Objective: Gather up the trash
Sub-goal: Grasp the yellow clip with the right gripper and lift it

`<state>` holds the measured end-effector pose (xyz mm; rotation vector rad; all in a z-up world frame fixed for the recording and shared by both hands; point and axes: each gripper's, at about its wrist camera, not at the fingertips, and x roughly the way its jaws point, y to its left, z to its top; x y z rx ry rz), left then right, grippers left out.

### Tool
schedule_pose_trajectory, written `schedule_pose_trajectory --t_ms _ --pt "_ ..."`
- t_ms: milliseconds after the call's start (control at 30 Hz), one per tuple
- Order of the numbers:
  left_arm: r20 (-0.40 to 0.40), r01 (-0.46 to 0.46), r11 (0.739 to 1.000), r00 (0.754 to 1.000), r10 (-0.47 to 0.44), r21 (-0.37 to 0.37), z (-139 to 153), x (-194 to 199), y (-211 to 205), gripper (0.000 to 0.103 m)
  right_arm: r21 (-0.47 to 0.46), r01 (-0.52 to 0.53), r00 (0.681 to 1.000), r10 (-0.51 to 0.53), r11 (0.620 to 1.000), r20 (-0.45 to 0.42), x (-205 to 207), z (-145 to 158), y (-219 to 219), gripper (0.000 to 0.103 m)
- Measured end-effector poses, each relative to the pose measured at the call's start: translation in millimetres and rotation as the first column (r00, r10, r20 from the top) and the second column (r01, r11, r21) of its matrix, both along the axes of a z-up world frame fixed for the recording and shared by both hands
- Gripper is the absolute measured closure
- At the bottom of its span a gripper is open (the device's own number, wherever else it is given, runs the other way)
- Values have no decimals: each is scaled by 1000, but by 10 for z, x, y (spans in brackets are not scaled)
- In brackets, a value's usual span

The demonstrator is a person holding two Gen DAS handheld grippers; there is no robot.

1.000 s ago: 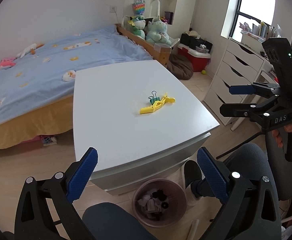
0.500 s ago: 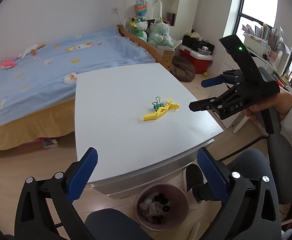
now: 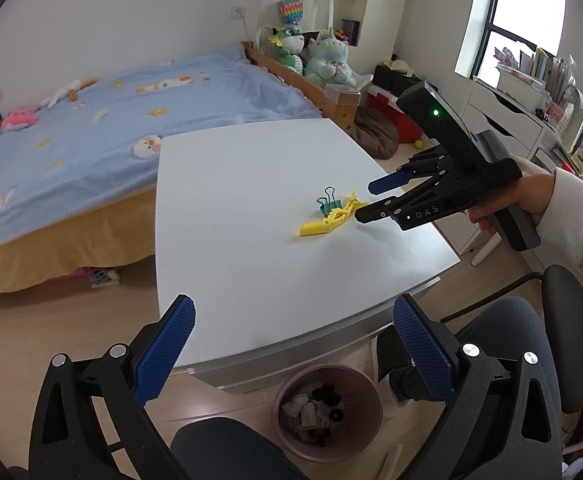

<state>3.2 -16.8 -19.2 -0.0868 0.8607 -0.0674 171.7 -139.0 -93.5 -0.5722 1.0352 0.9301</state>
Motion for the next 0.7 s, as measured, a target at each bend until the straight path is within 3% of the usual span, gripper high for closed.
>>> schedule_pose_trajectory --t_ms 167,433,700 --pt "-6 -3 1000 1000 3 1 -20 12 14 8 -8 -12 1000 12 1000 -6 37 -74 12 72" --pt "-18 -7 1000 1000 7 -7 -56 18 30 8 -13 -17 1000 17 1000 6 44 -106 36 93" --pt "-19 -7 1000 1000 7 -9 -62 5 26 8 -6 -13 999 13 1000 37 7 -83 14 98"
